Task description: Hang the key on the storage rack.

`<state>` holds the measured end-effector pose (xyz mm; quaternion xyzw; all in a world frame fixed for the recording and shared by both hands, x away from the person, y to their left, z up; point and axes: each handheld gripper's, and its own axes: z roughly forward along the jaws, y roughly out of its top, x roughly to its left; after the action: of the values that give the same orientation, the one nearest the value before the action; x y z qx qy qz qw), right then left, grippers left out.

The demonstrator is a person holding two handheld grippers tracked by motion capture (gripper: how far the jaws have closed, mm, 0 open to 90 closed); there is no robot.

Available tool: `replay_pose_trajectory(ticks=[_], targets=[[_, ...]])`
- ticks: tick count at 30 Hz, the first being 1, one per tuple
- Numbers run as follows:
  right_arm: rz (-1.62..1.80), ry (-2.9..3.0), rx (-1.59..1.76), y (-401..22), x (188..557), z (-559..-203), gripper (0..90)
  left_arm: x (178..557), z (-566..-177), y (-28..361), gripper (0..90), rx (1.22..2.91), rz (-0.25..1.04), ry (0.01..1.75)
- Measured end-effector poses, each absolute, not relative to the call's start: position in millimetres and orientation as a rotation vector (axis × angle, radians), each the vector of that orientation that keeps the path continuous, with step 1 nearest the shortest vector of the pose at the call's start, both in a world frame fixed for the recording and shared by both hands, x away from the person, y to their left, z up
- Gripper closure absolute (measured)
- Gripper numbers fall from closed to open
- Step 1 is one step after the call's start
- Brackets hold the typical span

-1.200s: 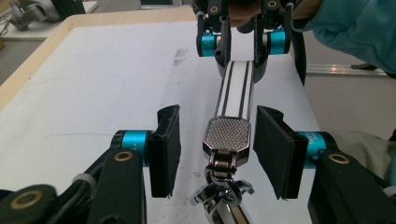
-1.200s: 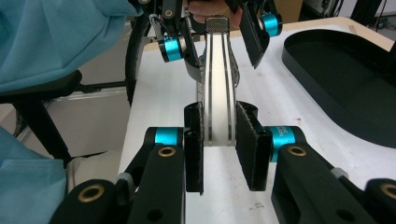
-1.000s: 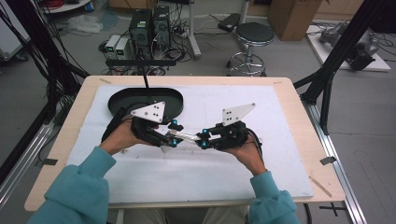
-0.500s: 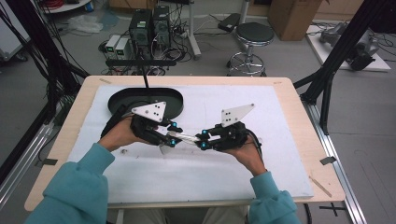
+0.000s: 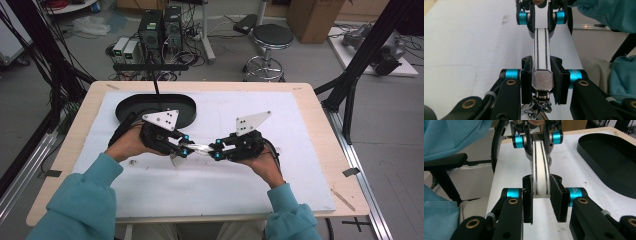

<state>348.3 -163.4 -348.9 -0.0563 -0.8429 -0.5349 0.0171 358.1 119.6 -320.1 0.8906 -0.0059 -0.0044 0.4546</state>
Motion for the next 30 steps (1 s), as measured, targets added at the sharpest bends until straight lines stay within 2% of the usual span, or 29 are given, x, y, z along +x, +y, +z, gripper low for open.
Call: replay_pose_trajectory(ticks=[10,11,12,13,14,15,17,18,24,30], targets=[[-1.703,-2.614,-0.165,-166,351,-350,72.1,356,-317,117,74.1,2.199,-0.006,0.048],[-1.715,-2.62,-0.171,-165,351,-350,62.8,356,-317,117,74.2,2.199,-0.006,0.048],[-1.738,-2.622,-0.192,-164,350,-350,41.3,356,-316,117,74.2,2.2,0.0,0.063],[-1.77,-2.64,-0.218,-161,350,-350,24.7,356,-317,117,74.2,2.188,0.008,0.066],[-1.778,-2.667,-0.258,-160,348,-350,15.5,356,-316,118,74.2,2.188,0.015,0.074],[-1.796,-2.717,-0.301,-159,347,-350,10.1,356,-316,118,74.2,2.188,0.015,0.074],[-1.792,-2.762,-0.338,-158,346,-350,6.9,356,-315,119,74.2,2.188,0.021,0.079],[-1.777,-2.786,-0.385,-158,344,-351,1.2,356,-315,119,74.2,2.187,0.034,0.084],[-1.817,-2.833,-0.612,-171,342,-347,0.9,359,-314,131,74.2,2.143,0.116,0.171],[-2.028,-2.762,-0.701,-202,327,-350,0.9,368,-311,150,74.2,2.066,0.211,0.286]])
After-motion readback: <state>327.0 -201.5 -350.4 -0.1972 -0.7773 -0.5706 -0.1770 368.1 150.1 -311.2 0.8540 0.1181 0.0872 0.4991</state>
